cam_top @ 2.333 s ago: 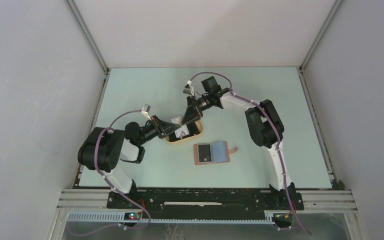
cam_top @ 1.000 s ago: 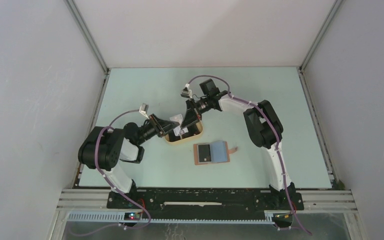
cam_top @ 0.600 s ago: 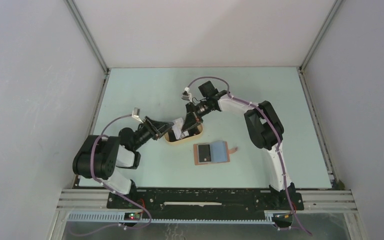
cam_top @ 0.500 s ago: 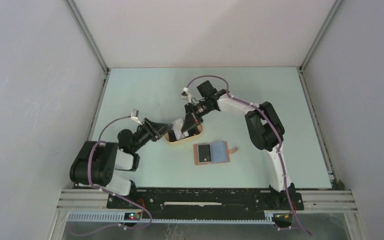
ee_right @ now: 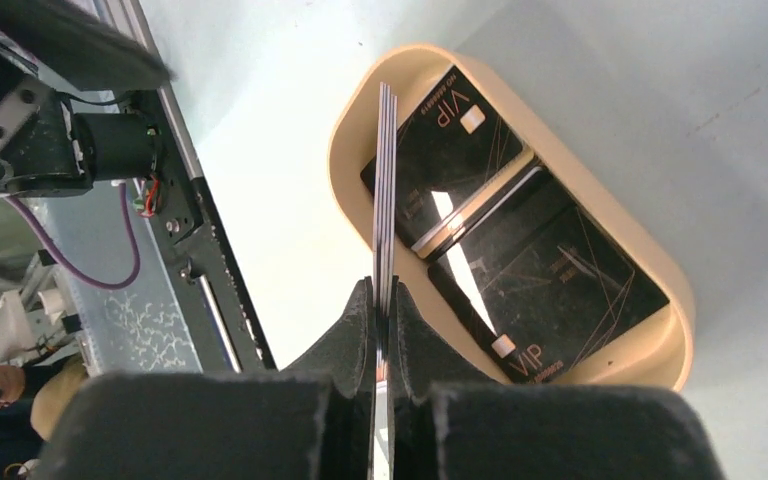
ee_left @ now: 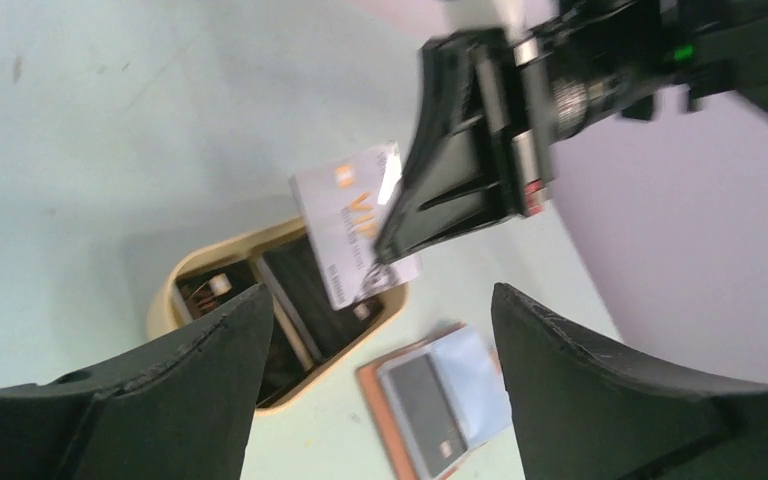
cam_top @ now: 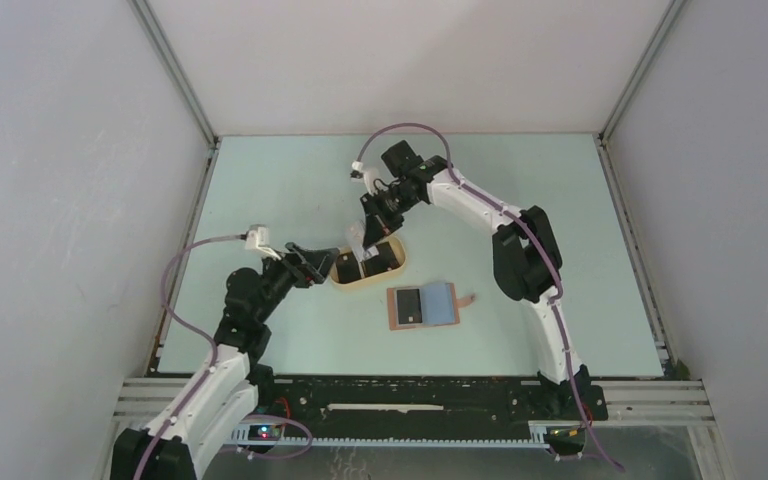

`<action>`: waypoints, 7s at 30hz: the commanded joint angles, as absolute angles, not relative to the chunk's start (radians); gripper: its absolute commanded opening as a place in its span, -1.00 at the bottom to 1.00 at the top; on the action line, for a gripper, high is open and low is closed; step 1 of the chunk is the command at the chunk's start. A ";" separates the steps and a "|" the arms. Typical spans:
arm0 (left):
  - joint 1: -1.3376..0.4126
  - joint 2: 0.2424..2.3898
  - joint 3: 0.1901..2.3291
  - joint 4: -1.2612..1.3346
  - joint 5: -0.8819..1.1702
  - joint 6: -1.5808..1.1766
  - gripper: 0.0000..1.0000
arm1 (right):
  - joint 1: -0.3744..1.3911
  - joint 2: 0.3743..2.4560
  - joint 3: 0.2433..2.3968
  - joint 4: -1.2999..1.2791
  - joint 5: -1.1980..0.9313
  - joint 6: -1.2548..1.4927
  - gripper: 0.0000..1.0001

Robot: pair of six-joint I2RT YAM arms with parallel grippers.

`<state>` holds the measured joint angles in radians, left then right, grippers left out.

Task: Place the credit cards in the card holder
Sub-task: Place the credit card in the storage box, then pick up the credit card from the storage box.

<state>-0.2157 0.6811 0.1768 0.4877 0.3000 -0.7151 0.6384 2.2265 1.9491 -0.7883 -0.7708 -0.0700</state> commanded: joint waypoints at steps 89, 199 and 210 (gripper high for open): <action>-0.220 0.854 0.210 0.405 0.254 -0.640 0.64 | 0.657 2.433 2.111 -0.876 -0.959 -0.006 -0.37; -0.772 0.662 0.182 0.859 0.252 -0.595 0.69 | 0.355 1.128 0.965 -0.506 -1.099 -0.365 -1.00; -0.775 1.142 0.148 1.423 0.211 -0.806 0.69 | 0.303 1.314 0.876 -0.318 -1.384 -0.060 -1.00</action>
